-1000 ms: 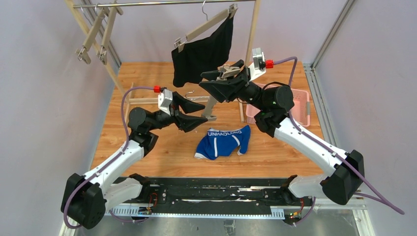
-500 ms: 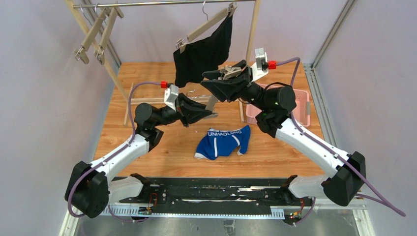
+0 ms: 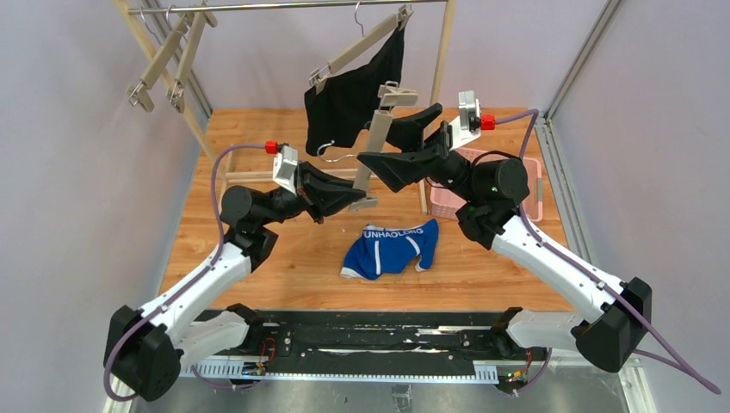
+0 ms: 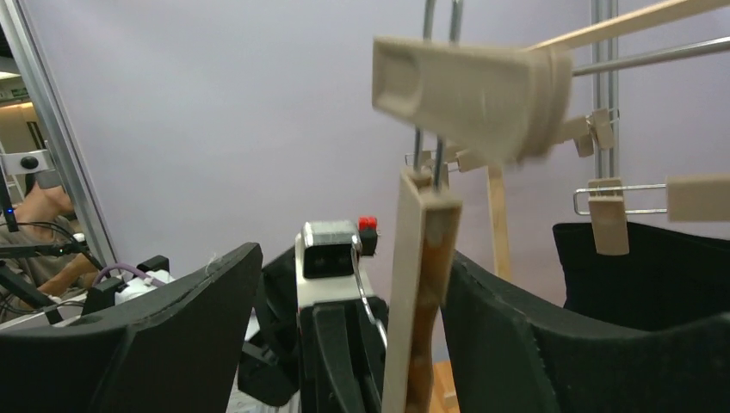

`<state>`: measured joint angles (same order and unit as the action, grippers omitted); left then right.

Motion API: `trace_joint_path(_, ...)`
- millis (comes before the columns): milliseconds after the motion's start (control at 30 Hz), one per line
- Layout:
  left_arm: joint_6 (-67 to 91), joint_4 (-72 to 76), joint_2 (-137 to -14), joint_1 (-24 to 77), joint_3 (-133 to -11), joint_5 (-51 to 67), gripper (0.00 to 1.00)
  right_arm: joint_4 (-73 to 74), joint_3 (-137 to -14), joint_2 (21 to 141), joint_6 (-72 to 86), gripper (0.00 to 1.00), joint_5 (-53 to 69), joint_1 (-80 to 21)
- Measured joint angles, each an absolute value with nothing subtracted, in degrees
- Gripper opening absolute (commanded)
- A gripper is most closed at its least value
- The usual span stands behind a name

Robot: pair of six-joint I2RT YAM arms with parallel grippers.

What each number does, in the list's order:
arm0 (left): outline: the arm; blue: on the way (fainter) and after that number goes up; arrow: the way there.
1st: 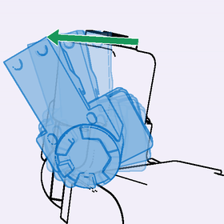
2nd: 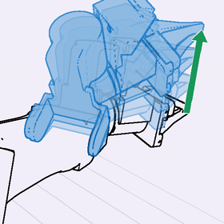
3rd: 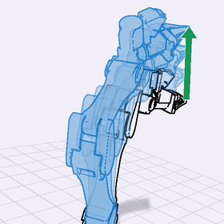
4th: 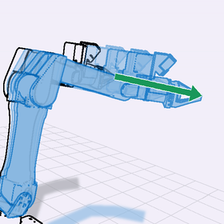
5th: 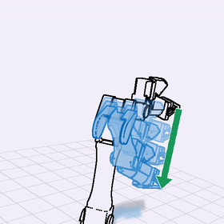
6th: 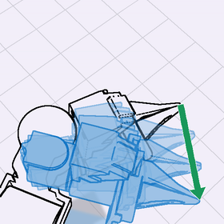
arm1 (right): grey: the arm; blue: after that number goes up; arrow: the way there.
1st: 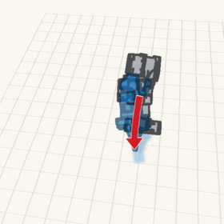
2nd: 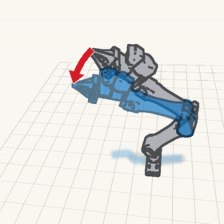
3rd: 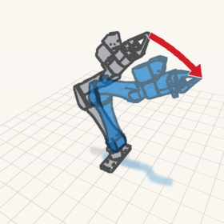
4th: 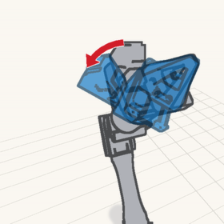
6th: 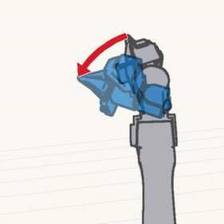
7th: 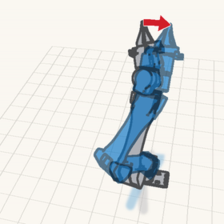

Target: Remove the underwear clipped to the hanger

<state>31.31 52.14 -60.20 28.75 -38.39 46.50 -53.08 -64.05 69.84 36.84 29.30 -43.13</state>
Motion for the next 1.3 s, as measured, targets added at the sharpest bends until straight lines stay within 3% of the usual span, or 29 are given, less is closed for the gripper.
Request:
trace_joint_path(267, 26.94, 31.99, -52.38, 28.58, -44.03, 40.36, 0.00, -50.46, -62.24, 69.19, 35.57, 0.77, 29.36, -43.13)
trace_joint_path(433, 21.56, 10.87, -47.72, 28.60, -49.08, 35.68, 0.00, -43.57, -59.40, 65.43, 31.42, 0.77, 27.90, -43.13)
trace_joint_path(633, 10.96, -21.67, -39.86, 28.58, -62.33, 17.63, 0.00, -29.17, -56.93, 56.27, 22.61, 0.77, 21.89, -43.22)
trace_joint_path(800, 8.34, -40.36, -36.64, 28.56, -73.80, 2.00, 0.00, -12.99, -57.78, 51.24, 15.75, 0.77, 14.52, -43.46)
trace_joint_path(1033, 9.30, -60.12, -38.15, 28.58, -77.49, -16.16, 0.00, 9.89, -59.53, 54.24, 8.64, 0.78, 7.64, -46.98)
trace_joint_path(1300, 7.16, -68.60, -48.69, 28.56, -80.05, -23.44, 0.00, 19.79, -49.32, 61.21, 6.13, 0.78, 3.44, -56.93)
